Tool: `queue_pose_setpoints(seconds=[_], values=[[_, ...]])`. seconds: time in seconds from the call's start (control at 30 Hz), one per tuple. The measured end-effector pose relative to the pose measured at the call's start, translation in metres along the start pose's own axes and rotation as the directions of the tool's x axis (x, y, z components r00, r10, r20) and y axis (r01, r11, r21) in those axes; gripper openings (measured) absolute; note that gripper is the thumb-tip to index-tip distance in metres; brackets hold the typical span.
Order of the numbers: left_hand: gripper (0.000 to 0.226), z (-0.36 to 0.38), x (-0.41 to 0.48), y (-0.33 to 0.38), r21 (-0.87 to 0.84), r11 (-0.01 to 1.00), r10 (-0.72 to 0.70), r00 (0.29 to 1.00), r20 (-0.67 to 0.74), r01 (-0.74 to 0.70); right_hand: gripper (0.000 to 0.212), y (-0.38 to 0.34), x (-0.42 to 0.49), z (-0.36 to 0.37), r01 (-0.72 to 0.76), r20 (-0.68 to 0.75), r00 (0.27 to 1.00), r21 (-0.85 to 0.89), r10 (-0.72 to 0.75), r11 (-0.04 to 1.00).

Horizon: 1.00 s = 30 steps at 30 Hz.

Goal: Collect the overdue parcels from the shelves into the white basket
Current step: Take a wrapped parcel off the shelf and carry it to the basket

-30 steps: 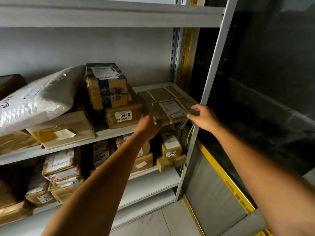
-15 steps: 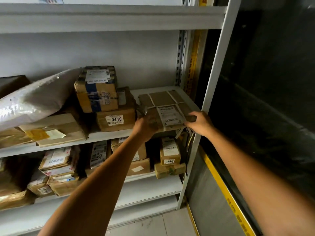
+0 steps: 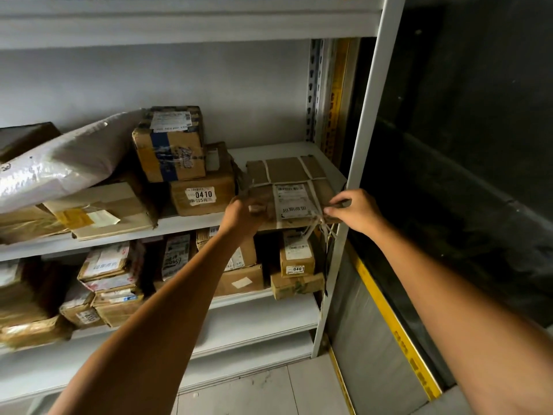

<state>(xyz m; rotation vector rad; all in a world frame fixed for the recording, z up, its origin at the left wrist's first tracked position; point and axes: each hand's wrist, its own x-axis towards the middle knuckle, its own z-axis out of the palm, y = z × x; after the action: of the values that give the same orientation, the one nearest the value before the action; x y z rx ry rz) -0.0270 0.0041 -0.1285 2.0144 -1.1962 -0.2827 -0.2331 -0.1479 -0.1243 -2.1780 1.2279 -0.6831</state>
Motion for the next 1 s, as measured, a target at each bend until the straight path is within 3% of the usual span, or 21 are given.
queue_pose_setpoints(seconds=[0.13, 0.3, 0.73, 1.0], values=[[0.052, -0.002, 0.002, -0.004, -0.016, 0.996, -0.09, 0.996, 0.0, 0.09, 0.044, 0.0, -0.001, 0.003, -0.009, 0.005, 1.0, 0.008, 0.009, 1.0], [0.042, 0.0, 0.006, -0.006, -0.081, 0.981, -0.172, 0.983, 0.07, 0.177, 0.051, 0.004, 0.005, 0.009, -0.054, 0.057, 0.997, 0.047, 0.051, 0.997], [0.063, -0.003, 0.0, -0.016, -0.084, 0.976, -0.189, 0.972, 0.141, 0.202, 0.059, 0.013, -0.01, 0.014, -0.047, 0.095, 0.995, 0.072, 0.04, 0.996], [0.072, 0.0, 0.006, -0.019, -0.184, 0.96, -0.187, 0.972, 0.143, 0.212, 0.068, 0.016, -0.002, 0.02, -0.078, 0.079, 0.994, 0.089, 0.071, 0.993]])
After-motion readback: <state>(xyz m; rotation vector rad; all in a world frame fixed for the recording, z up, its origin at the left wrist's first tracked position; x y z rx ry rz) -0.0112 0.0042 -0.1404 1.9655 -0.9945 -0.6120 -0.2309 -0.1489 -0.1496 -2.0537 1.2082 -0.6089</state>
